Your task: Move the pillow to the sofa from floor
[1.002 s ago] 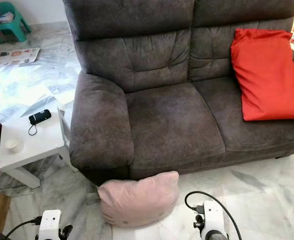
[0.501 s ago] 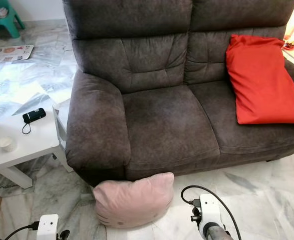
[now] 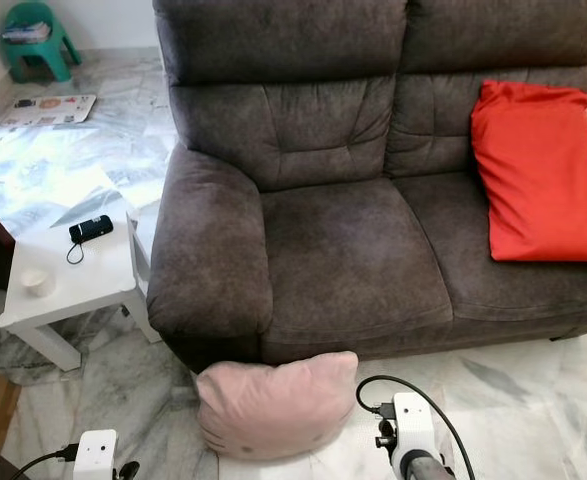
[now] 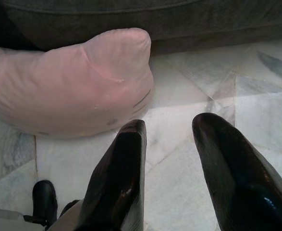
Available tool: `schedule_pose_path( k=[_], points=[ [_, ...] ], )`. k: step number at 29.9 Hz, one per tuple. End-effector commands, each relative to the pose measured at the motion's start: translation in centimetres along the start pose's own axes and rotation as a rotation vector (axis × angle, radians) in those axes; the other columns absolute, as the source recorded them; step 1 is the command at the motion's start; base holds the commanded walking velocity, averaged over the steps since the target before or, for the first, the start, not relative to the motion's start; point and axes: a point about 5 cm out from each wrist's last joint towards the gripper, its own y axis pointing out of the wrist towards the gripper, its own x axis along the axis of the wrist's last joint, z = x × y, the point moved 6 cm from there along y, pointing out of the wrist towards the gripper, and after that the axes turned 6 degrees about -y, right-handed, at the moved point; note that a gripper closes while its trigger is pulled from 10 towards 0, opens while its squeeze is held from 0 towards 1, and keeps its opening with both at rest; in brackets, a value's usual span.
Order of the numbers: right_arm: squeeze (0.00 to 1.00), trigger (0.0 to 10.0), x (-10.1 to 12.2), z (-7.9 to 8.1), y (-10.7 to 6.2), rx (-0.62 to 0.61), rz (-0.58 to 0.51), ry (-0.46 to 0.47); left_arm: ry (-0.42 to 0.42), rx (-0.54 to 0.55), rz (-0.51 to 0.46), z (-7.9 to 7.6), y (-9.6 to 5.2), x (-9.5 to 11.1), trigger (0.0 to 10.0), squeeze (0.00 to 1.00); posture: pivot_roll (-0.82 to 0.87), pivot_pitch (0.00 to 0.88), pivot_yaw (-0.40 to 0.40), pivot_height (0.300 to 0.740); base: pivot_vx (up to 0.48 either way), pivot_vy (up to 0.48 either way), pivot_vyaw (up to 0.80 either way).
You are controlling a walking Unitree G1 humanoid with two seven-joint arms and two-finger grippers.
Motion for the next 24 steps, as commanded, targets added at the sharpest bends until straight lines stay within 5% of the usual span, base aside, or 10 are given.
schedule_pose_path(
  k=[1, 24],
  points=[
    [0.0, 10.0, 0.01, -0.13, -0.02, -0.007, -0.003, 0.017, 0.004, 0.006, 0.015, 0.34, -0.17, -0.54, 10.0, 0.0, -0.04, 0.06, 0.012, 0.74, 0.304, 0.0, 0.0],
    [0.0, 10.0, 0.21, 0.17, 0.08, 0.001, -0.004, 0.024, 0.018, -0.012, 0.025, 0.27, -0.15, -0.63, 10.0, 0.0, -0.03, 0.075, 0.014, 0.74, 0.279, 0.0, 0.0]
  ],
)
